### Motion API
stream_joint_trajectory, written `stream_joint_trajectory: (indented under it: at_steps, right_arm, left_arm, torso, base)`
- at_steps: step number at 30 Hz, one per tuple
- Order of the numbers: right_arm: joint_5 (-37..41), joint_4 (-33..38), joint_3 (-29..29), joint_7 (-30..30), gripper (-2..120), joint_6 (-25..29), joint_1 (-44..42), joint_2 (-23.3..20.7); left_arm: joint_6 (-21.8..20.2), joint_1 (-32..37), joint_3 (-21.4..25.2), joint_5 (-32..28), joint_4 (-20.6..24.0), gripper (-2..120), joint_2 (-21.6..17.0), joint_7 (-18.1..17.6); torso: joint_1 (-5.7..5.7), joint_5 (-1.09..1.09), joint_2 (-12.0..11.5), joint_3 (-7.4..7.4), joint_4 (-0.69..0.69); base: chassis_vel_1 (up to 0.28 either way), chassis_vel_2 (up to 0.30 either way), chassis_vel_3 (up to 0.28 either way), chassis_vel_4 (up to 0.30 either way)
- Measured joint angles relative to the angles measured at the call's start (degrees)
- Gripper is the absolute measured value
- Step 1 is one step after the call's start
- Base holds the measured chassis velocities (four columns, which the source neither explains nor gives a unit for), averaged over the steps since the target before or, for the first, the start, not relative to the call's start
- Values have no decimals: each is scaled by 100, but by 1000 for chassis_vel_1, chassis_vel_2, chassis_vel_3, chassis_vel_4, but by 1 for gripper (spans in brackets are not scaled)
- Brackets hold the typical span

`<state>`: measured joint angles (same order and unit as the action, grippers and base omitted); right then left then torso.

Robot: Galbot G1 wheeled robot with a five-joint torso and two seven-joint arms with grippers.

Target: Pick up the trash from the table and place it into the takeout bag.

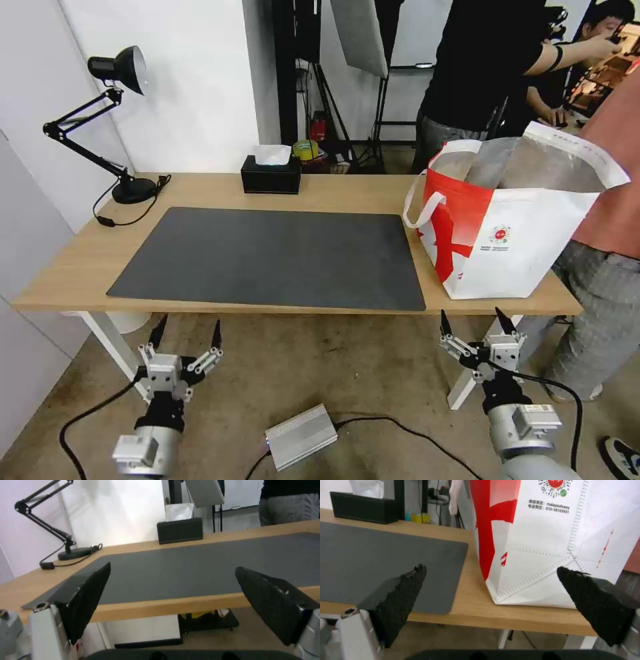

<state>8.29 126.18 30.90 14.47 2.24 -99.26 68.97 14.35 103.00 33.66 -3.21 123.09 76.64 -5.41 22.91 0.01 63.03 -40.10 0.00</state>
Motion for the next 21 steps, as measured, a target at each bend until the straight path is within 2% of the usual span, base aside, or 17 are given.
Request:
stream_joint_trajectory:
  at_steps: [9,21]
  right_arm:
    - [-4,-74,-32,-34,100,100,15,78]
    - [-51,-90,-100,-51,100,98,-20,99]
  left_arm:
    - [349,239,-108,68,-179,100,41,-154]
    - [410,115,78,140,-153,100,9,-153]
  torso:
    - [0,-1,0,0,1]
    - [1,-1,0,0,0]
  base:
    - [0,0,0,0]
    - [0,0,0,0]
